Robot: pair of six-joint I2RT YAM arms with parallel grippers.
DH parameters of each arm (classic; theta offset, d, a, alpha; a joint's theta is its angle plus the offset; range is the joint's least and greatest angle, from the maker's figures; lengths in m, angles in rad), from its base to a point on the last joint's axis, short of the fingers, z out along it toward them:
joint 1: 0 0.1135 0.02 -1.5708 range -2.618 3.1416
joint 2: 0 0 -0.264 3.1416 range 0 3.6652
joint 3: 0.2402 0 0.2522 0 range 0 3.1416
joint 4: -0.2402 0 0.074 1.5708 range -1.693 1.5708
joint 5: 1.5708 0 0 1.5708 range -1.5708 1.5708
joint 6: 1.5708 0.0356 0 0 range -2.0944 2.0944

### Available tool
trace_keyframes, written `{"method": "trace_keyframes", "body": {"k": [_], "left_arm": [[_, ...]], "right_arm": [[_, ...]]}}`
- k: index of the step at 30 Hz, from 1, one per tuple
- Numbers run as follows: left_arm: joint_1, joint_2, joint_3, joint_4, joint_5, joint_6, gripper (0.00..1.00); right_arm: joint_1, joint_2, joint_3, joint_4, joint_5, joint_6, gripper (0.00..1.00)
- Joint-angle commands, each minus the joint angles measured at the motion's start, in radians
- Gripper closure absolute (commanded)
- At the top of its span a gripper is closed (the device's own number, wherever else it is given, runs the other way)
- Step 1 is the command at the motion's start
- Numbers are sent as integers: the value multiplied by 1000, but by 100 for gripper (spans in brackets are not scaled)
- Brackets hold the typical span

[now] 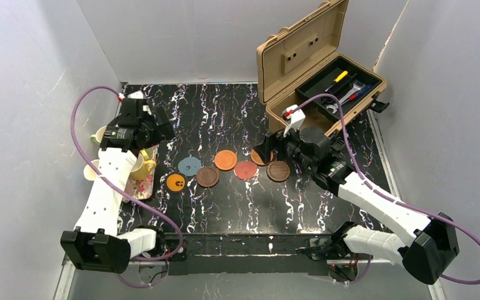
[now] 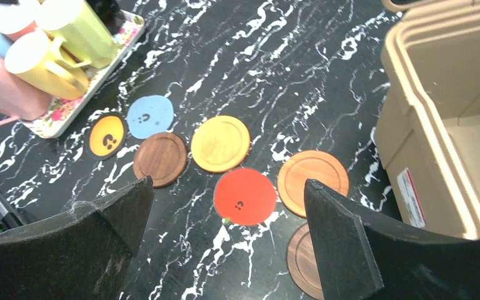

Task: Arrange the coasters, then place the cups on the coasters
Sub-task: Pick up the cup from the tray.

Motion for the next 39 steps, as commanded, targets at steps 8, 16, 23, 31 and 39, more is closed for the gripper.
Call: {"method": "trace_keyframes", "body": {"k": [8, 16, 23, 31, 39], "left_arm": [[311, 106, 18, 155, 19, 32, 7], [410, 241, -17, 273, 55, 29, 30], [466, 303, -42, 314, 37, 43, 34], [483, 368, -59, 342, 67, 56, 43], [491, 432, -25, 327, 79, 69, 57]], "right_arm": [[-131, -84, 27, -130, -5, -17, 1], [-152, -103, 27, -174, -4, -18, 1], [-154, -100, 15, -166, 6, -5, 1], [-155, -74, 17, -163, -2, 1, 1], [-155, -62, 9, -132, -7, 21, 1]]}}
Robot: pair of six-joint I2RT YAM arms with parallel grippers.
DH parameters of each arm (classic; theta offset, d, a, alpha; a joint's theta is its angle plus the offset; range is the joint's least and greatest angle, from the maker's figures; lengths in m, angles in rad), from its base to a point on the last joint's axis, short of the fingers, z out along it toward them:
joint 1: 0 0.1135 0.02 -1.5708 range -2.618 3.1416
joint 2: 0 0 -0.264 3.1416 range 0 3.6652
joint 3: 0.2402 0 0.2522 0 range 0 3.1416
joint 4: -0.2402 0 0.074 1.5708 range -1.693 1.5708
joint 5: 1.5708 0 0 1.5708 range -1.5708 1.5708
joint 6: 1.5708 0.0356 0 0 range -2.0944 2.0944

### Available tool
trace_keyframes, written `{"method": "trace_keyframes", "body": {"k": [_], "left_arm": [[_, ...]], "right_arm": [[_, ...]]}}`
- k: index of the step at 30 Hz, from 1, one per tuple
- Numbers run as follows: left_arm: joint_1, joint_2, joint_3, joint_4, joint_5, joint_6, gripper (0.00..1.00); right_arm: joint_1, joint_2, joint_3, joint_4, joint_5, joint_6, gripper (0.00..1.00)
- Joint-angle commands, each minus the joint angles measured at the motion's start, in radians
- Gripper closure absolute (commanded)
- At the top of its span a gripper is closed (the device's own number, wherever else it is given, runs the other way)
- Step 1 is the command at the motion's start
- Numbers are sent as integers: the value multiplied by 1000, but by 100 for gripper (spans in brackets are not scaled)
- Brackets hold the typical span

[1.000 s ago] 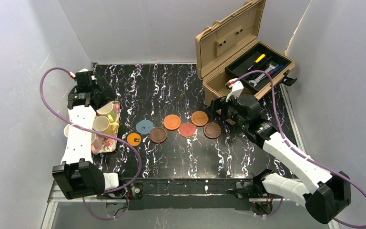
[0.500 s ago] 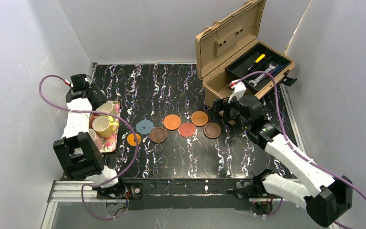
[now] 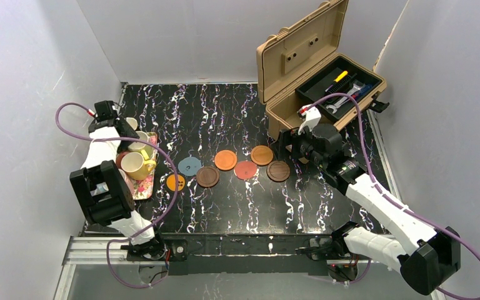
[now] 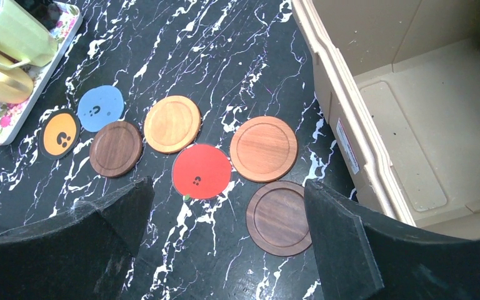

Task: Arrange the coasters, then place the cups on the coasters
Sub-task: Pick up the cup from the tray.

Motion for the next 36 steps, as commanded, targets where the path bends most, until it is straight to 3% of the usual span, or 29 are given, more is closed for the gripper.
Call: {"method": "trace_keyframes", "body": {"k": [1, 10, 15, 22, 36], "left_arm": [[10, 26, 32, -20, 18, 25, 59], [10, 27, 29, -19, 53, 35, 89], [9, 10, 25, -7, 85, 33, 99], [5, -42, 13, 11, 150, 24, 100], [-45, -150, -23, 46, 138, 15, 100]], "right_arm": [[-7, 7, 9, 51, -7, 14, 1], [-7, 19, 13, 48, 6, 7, 1], [-7, 35, 17, 54, 8, 10, 1], [-7, 51, 31, 55, 11, 15, 1], [-6, 46, 57, 24, 31, 6, 1]]}}
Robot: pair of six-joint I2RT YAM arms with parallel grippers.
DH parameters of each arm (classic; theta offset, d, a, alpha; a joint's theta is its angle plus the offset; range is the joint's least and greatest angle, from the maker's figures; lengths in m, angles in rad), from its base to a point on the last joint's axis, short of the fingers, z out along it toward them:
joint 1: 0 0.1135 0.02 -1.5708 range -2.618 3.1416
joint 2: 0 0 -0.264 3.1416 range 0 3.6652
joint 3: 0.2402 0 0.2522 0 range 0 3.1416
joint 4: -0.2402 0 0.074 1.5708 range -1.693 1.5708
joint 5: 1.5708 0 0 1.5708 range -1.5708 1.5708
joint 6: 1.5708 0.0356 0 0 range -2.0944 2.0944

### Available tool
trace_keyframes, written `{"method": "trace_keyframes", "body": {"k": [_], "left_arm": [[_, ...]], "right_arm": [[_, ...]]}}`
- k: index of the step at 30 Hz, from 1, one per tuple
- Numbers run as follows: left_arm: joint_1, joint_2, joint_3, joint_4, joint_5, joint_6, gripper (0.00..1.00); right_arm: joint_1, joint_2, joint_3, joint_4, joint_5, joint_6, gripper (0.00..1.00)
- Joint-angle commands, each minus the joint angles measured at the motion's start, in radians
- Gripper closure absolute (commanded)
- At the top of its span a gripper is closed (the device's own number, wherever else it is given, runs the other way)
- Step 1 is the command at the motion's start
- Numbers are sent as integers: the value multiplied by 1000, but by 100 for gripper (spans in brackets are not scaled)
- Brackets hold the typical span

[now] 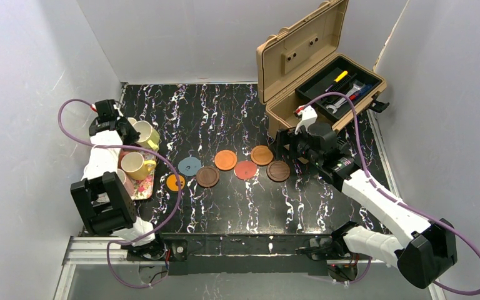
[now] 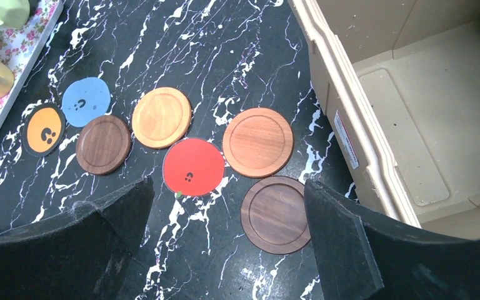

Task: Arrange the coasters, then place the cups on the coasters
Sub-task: Pick up the cup from the tray.

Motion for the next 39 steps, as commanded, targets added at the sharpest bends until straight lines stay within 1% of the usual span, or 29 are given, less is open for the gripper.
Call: {"method": "trace_keyframes", "body": {"k": [1, 4, 10, 14, 19, 24, 30, 33, 36, 39], "left_arm": [[-27, -73, 0, 35, 38, -15, 100], [-86, -104, -6, 23, 15, -17, 100], [-252, -131, 29, -12, -3, -46, 100], [-420, -134, 52, -20, -42, -48, 100], [-594, -144, 14, -7, -38, -65, 100], [-713, -137, -24, 4, -35, -75, 100], [-803, -92, -34, -14, -86, -69, 100], [-808, -70, -21, -28, -92, -64, 100], [-810, -58, -13, -37, -96, -57, 100], [-808, -48, -2, -53, -87, -56, 100]], "right_arm": [[-6, -14, 55, 16, 22, 3, 1], [-7, -18, 69, 3, 28, 1, 1], [-7, -3, 107, -35, 44, 3, 1], [-7, 27, 132, -61, 56, 12, 1], [9, 82, 181, -82, 54, 58, 2], [59, 163, 207, -62, 69, 114, 5], [163, 279, 259, -30, 153, 210, 7], [188, 338, 298, -14, 130, 256, 12], [222, 386, 349, -42, 141, 275, 12], [248, 419, 385, -31, 131, 292, 13]]}}
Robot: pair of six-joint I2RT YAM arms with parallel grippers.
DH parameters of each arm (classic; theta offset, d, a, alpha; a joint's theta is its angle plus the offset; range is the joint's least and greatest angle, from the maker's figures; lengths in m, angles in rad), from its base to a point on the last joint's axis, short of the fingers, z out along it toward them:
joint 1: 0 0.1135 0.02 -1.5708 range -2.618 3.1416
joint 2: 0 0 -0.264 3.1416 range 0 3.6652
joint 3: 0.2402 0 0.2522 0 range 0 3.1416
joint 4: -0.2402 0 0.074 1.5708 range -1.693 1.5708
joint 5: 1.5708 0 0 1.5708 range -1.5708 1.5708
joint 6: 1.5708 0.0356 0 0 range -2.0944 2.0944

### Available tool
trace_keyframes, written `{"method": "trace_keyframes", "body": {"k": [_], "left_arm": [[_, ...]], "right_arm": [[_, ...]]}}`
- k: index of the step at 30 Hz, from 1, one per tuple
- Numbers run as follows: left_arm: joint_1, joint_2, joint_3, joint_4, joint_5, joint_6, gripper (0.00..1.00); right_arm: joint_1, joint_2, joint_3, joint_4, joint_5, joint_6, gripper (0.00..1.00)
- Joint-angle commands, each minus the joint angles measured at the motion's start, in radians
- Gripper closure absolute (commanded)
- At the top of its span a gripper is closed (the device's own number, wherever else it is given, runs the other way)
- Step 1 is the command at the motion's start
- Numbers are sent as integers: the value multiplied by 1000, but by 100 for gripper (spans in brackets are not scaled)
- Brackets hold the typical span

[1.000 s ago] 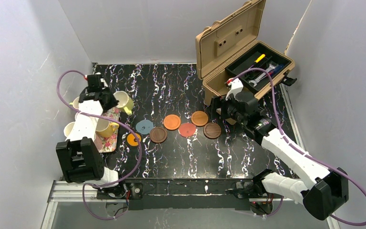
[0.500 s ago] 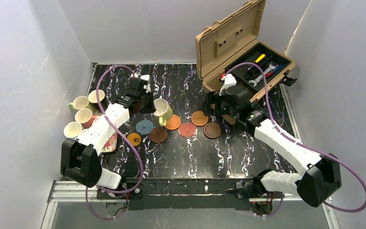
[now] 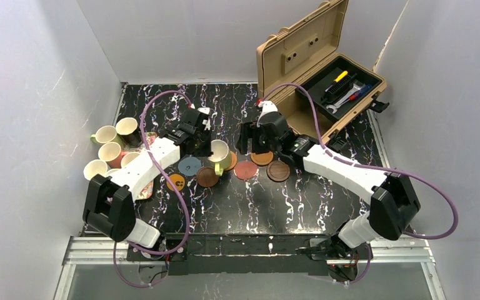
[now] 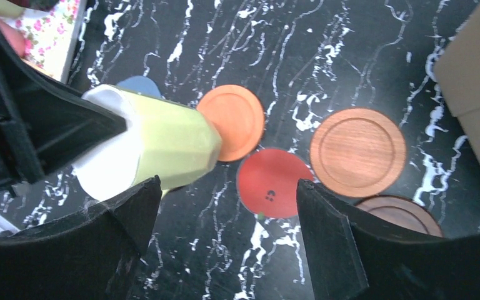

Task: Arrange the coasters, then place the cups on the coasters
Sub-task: Pick up the cup from the tray, then place the cup on the coaster.

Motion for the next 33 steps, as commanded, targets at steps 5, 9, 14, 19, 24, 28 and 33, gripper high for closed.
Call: {"method": "trace_keyframes", "body": {"k": [5, 9, 14, 19, 24, 28, 33], "left_arm": [[-3, -2, 40, 5, 36, -17, 100], [-3, -9, 40, 8, 34, -16, 100], [-4, -19, 38, 7, 16, -9, 100], [-3, -23, 36, 8, 16, -13, 100], [-3, -33, 29, 17, 25, -23, 100], [-3, -43, 26, 24, 37, -28, 100], [-3, -90, 13, 48, 82, -18, 90]], "right_arm": [[65, 104, 179, 7, 25, 48, 19], [96, 167, 247, -55, 90, 33, 25], [161, 247, 342, -147, 227, -5, 31], [205, 321, 407, -232, 328, -38, 39], [212, 343, 408, -231, 350, -45, 64], [212, 350, 414, -226, 364, -48, 88], [212, 295, 376, -190, 376, -61, 99]]}}
